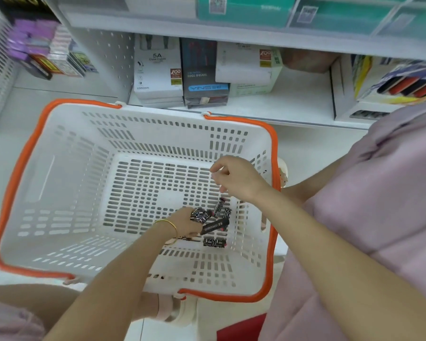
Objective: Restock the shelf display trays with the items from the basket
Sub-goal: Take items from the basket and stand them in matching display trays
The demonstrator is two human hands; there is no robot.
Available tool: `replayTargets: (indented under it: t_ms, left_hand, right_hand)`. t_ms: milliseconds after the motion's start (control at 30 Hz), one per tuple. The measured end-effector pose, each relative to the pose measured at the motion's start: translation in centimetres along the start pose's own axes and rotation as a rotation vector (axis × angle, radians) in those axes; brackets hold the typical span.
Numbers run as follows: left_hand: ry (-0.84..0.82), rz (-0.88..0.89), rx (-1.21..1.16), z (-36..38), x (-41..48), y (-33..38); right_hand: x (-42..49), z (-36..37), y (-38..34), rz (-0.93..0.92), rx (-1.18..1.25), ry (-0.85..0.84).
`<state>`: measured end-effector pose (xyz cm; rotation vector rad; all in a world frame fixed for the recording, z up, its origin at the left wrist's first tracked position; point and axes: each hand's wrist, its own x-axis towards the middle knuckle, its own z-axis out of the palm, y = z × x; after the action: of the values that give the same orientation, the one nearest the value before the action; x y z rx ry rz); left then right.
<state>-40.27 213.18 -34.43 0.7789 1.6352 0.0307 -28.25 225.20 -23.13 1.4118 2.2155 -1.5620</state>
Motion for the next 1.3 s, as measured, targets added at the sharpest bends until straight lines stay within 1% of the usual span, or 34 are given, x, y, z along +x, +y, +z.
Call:
replayTargets:
  t_ms: [133, 167, 233, 333, 400, 467, 500, 533, 567, 633, 667, 733, 800, 900, 967, 1033, 1100, 1167, 1233, 1300]
  left_hand:
    - [0.062, 0.037, -0.488, -2.2, -2.8, 1.1]
    - [0.063, 0.064, -0.591, -2.8, -3.7, 1.7]
    - [0.062, 0.148, -0.724, -3.9, -5.5, 3.5]
    - [0.097, 0.263, -0.793, -5.0, -8.2, 6.8]
    - [0.140, 0.335, -0.796, -5.4, -10.2, 9.3]
    - [0.168, 0.389, -0.854, -5.8, -12.2, 11.8]
    - [0.152, 0.397, -0.911, -5.9, -13.2, 13.1]
    - [0.101, 0.396, -0.983, -6.1, -14.3, 14.5]
    - [0.025, 0.388, -1.042, -6.3, -15.4, 15.9]
    - [-0.111, 0.387, -1.077, -6.2, -17.7, 18.8]
    - [-0.141, 0.403, -1.072, -6.1, -18.7, 20.2]
    - [-0.128, 0.473, -1.032, -5.5, -20.6, 23.1]
    - [-0.064, 0.564, -0.985, -5.1, -22.1, 26.0]
    - [0.011, 0.694, -0.936, -4.3, -24.2, 30.4]
    - [0.026, 0.768, -0.901, -3.9, -25.4, 33.3]
    - [0.001, 0.819, -0.854, -3.5, -26.6, 36.1]
    - [-0.012, 0.837, -0.823, -3.3, -27.6, 38.5]
    - [0.002, 0.827, -0.812, -3.4, -28.2, 40.5]
    - [0.018, 0.812, -0.790, -3.5, -28.6, 42.1]
    - [0.016, 0.803, -0.752, -3.4, -28.9, 43.2]
  right_hand:
    - [-0.2, -0.9, 0.0, 0.025, 0.068, 0.117]
    - [-0.3, -1.3, 0.0, 0.036, 0.073, 0.136]
    - [-0.6, -2.0, -0.2, 0.053, 0.097, 0.141]
    - [-1.7, -3.4, -1.3, 0.049, 0.301, 0.104]
    - [-2.9, -4.9, -2.6, -0.018, 0.451, 0.122]
    - [-4.3, -7.2, -3.6, -0.118, 0.479, 0.174]
    - [-5.2, -8.6, -4.1, -0.171, 0.480, 0.188]
    - [-6.2, -10.2, -4.6, -0.224, 0.484, 0.187]
    - [-7.2, -11.8, -5.1, -0.276, 0.488, 0.174]
    - [-9.4, -14.9, -5.9, -0.364, 0.494, 0.141]
    - [-10.6, -16.3, -6.3, -0.399, 0.502, 0.135]
    - [-12.7, -18.8, -6.9, -0.466, 0.533, 0.162]
    - [-14.6, -21.0, -7.5, -0.508, 0.534, 0.258]
    - [-17.2, -24.0, -8.2, -0.536, 0.519, 0.458]
    - [-18.6, -26.0, -8.6, -0.583, 0.561, 0.544]
    - [-20.1, -28.0, -9.0, -0.631, 0.604, 0.617]
    - [-21.8, -30.3, -9.5, -0.689, 0.597, 0.706]
    - [-23.2, -32.8, -9.9, -0.755, 0.561, 0.838]
    - [-23.9, -35.7, -10.0, -0.786, 0.493, 1.021]
    - [-24.0, -38.3, -10.0, -0.769, 0.378, 1.206]
